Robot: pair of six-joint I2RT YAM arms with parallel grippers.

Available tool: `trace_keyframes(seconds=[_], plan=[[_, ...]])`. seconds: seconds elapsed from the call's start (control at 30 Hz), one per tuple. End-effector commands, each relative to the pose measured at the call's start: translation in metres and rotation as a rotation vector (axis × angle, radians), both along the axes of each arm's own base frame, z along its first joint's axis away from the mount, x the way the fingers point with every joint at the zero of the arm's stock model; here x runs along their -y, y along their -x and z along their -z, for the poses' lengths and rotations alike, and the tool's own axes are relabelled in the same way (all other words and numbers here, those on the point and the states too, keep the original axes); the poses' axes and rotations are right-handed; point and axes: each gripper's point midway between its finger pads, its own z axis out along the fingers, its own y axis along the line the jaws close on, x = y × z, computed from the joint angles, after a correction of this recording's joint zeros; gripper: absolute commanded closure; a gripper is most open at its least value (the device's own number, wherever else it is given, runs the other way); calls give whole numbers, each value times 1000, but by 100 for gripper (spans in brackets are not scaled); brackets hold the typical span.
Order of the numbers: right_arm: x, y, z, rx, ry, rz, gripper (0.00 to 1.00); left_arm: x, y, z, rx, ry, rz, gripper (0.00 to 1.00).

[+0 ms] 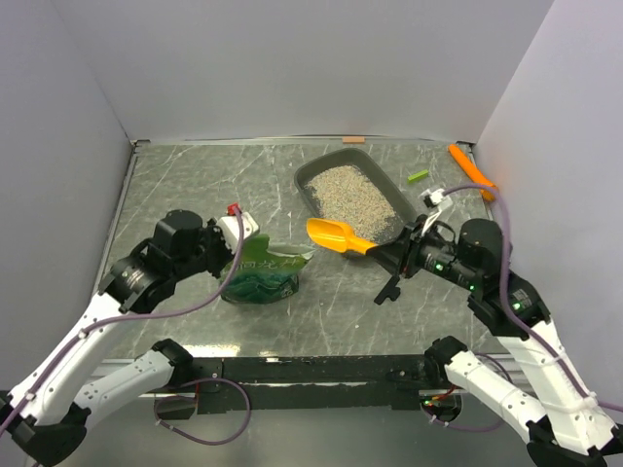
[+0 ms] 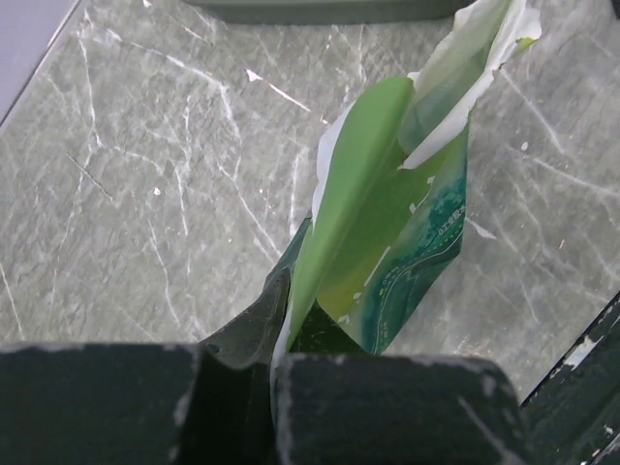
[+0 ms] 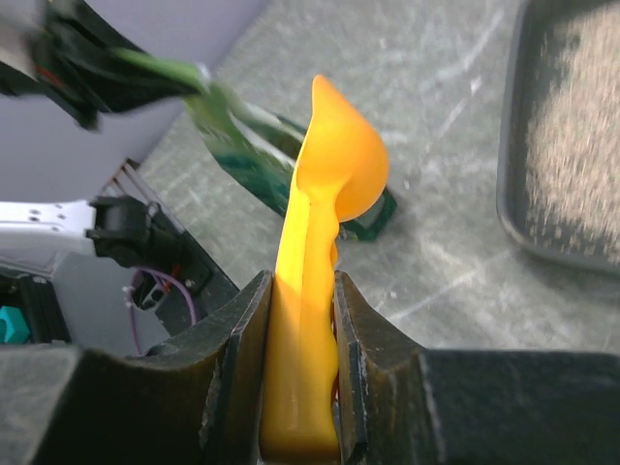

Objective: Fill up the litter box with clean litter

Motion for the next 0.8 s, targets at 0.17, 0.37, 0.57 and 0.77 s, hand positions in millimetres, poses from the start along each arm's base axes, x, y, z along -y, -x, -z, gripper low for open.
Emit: trace_keyframes(seconds=[0.17, 0.37, 0.57, 0.77], plan=[[-19, 12, -54, 74, 62, -191, 100, 16, 5, -23, 153, 197, 6, 99], [-35, 11, -43, 43, 190, -295, 100, 14, 4, -21, 186, 206, 2, 99], [-43, -3, -31, 14, 272, -272, 100, 12, 7, -33, 212, 242, -5, 99], [-49, -14, -21, -6, 303, -256, 100, 25, 17, -37, 190, 301, 63, 99]])
